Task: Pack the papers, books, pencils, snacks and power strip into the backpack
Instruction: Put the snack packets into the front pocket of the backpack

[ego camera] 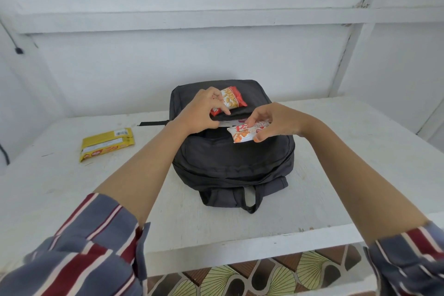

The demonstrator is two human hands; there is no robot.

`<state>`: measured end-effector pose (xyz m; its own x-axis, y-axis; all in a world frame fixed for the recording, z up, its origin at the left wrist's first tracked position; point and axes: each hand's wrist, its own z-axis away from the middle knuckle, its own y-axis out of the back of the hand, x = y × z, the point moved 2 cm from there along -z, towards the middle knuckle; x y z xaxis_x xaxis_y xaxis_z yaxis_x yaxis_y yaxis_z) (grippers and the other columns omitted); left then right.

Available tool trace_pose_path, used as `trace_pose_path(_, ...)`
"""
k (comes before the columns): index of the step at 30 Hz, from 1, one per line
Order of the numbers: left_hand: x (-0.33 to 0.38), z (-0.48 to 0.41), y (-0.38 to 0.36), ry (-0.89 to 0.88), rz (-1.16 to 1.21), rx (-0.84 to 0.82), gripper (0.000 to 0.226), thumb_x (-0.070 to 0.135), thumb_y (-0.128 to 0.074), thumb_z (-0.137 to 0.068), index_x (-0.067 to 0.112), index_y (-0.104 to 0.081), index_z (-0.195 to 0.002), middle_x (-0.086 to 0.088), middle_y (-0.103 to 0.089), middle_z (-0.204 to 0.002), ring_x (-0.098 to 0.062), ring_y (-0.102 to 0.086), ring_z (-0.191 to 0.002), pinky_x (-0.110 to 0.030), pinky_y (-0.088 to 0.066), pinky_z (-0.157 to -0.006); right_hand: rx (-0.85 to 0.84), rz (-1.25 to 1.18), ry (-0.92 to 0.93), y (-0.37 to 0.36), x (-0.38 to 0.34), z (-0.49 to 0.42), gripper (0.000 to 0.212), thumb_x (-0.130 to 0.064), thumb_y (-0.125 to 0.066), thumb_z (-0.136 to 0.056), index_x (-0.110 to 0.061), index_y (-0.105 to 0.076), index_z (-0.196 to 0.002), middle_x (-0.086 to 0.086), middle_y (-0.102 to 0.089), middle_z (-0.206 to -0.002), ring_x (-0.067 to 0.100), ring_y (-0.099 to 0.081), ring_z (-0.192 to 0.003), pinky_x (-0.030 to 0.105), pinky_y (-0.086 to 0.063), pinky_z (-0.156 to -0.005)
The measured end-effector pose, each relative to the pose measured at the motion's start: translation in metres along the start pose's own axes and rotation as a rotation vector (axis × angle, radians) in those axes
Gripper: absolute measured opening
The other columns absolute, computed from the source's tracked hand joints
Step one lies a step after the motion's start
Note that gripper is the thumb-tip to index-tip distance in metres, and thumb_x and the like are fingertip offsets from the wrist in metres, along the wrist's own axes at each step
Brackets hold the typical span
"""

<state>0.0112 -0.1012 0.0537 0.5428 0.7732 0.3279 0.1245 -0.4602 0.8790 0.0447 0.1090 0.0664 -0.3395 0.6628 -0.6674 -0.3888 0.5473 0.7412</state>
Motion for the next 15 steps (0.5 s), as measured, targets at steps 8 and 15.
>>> trace_pose_path(8,-0.004,-0.008,0.013,-0.093,0.119,0.146,0.021,-0.001,-0.059,-0.083,0.017,-0.064,-0.093,-0.002,-0.059,-0.115,-0.018,-0.053,-0.111,-0.035,-0.045,-0.095,0.413,-0.032,0.096,-0.025,-0.002,-0.007,0.021,-0.018,-0.075,-0.077,-0.016,-0.063,-0.093,-0.001,-0.061,-0.116,0.011,-0.055,-0.100,0.010,-0.042,-0.074)
trace_pose_path(15,-0.016,-0.018,0.015,-0.112,0.133,0.031,0.027,0.002,-0.053,-0.090,0.016,-0.075,-0.093,-0.007,-0.052,-0.128,-0.018,-0.048,-0.118,-0.026,-0.037,-0.096,0.727,0.267,0.190,-0.052,-0.010,-0.025,0.018,-0.023,-0.072,-0.078,-0.009,-0.072,-0.091,0.008,-0.066,-0.115,0.026,-0.058,-0.108,0.046,-0.038,-0.101)
